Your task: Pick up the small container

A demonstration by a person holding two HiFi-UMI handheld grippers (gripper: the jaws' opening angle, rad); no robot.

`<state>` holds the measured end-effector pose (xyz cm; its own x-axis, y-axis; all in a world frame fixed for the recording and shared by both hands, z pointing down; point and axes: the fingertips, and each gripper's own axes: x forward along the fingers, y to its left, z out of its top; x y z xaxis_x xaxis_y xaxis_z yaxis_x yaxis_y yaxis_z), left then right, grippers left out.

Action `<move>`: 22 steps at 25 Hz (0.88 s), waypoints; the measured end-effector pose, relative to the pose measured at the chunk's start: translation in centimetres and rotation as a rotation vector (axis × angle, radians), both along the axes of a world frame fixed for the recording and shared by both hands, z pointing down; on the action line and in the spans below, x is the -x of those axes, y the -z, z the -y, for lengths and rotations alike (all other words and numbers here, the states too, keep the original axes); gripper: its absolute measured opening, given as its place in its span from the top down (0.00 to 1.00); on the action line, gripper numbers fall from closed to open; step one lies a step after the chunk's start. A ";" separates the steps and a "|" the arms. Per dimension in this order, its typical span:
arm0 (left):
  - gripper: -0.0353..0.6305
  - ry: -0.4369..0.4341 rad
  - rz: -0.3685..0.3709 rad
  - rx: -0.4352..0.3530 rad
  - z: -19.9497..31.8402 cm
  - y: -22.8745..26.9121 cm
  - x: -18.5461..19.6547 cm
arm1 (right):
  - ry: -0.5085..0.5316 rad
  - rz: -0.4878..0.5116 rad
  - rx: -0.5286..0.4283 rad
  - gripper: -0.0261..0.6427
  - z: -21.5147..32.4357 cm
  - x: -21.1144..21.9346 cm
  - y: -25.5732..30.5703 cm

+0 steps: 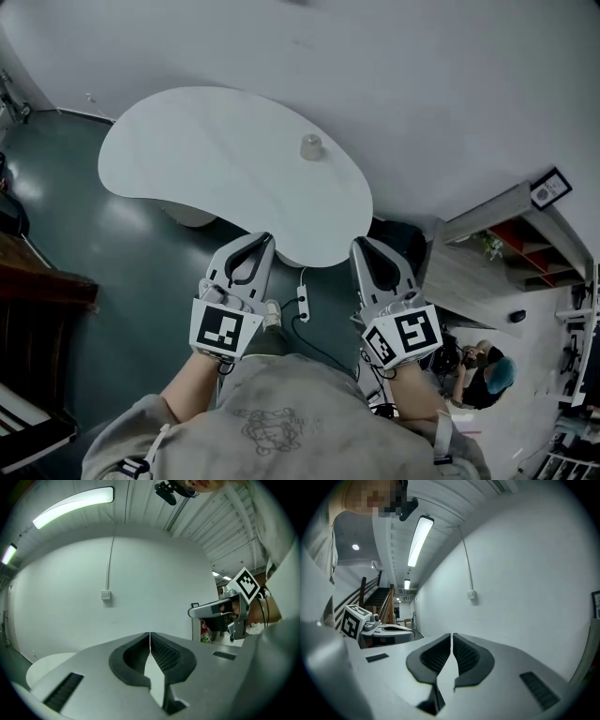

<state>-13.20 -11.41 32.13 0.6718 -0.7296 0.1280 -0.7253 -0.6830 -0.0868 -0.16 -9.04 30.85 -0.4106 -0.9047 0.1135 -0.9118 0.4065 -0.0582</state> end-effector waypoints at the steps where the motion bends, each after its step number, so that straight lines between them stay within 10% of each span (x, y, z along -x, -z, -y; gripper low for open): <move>1: 0.92 -0.010 -0.005 -0.001 1.1 0.2 0.2 | 0.000 -0.003 -0.002 0.91 1.2 0.5 0.2; 22: 0.92 0.048 0.008 -0.053 10.7 2.2 -0.8 | 0.011 -0.014 -0.016 0.91 10.7 -2.0 1.2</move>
<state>-12.38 -22.12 29.91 0.6353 -0.7666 0.0935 -0.7559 -0.6420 -0.1280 1.81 -19.73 29.62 -0.4185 -0.9021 0.1051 -0.9082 0.4168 -0.0385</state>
